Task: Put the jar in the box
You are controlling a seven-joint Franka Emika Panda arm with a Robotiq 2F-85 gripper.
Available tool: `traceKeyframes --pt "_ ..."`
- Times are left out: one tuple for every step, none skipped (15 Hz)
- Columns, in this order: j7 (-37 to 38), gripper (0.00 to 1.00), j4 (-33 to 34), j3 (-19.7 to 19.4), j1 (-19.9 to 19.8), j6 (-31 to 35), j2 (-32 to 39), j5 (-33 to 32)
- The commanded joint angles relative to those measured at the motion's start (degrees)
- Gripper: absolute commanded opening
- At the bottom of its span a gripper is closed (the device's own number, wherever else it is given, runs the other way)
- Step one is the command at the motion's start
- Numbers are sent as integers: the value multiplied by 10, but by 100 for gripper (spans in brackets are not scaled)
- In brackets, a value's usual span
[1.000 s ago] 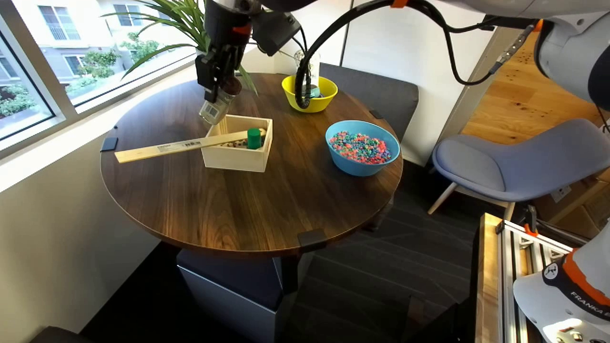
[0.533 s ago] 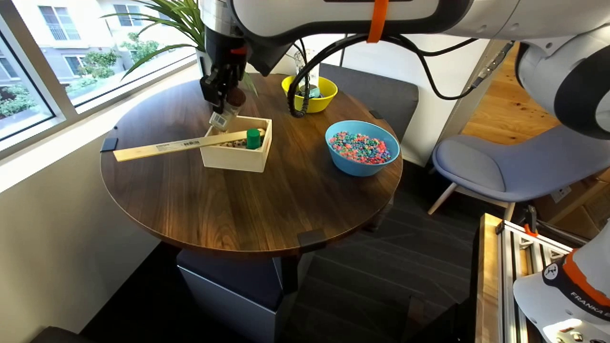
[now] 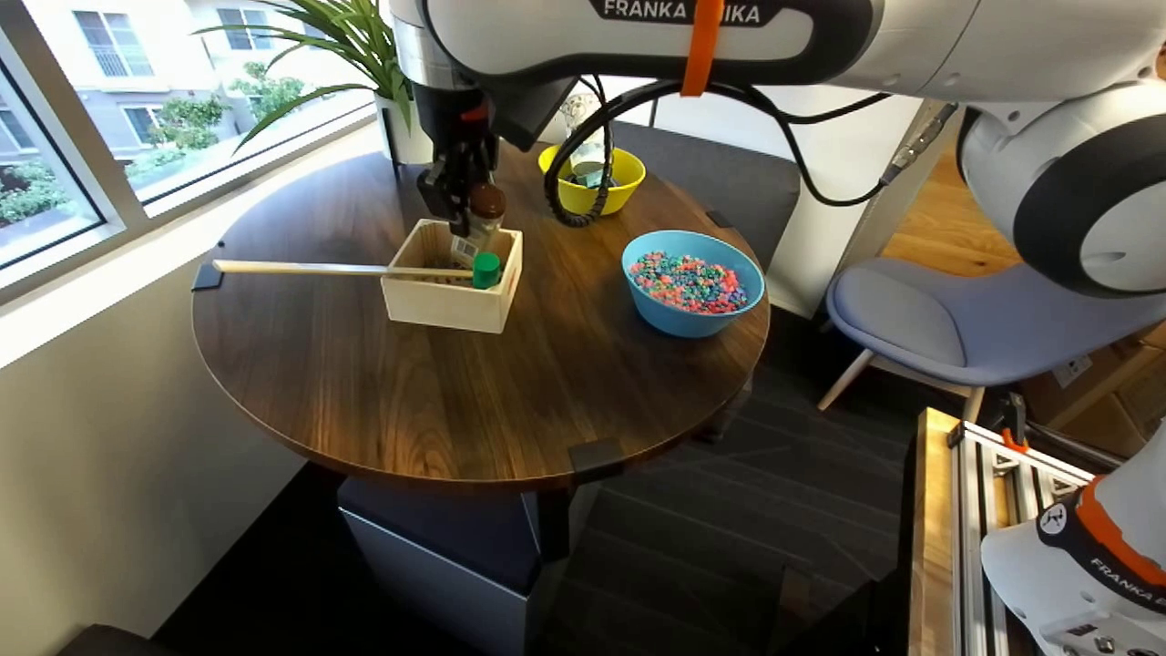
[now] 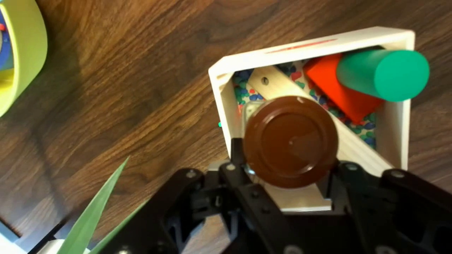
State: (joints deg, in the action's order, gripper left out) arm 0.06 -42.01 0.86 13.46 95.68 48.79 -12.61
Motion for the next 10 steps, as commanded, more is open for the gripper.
traceKeyframes --pt "-1 23 62 0 11 -37 40 0" --pt "-2 23 69 -1 14 -46 44 -2" --pt "-3 73 74 -1 15 -49 47 -3" --pt "-3 74 80 -1 16 -53 50 -2" --pt "-2 79 84 0 16 -56 52 1" --pt "-1 88 89 0 17 -55 55 0" --pt "-1 94 93 0 17 -52 56 1" --pt "1 99 98 -1 18 -50 58 1" --pt "3 100 102 -1 17 -48 58 2" --pt "6 100 106 1 15 -46 56 6"
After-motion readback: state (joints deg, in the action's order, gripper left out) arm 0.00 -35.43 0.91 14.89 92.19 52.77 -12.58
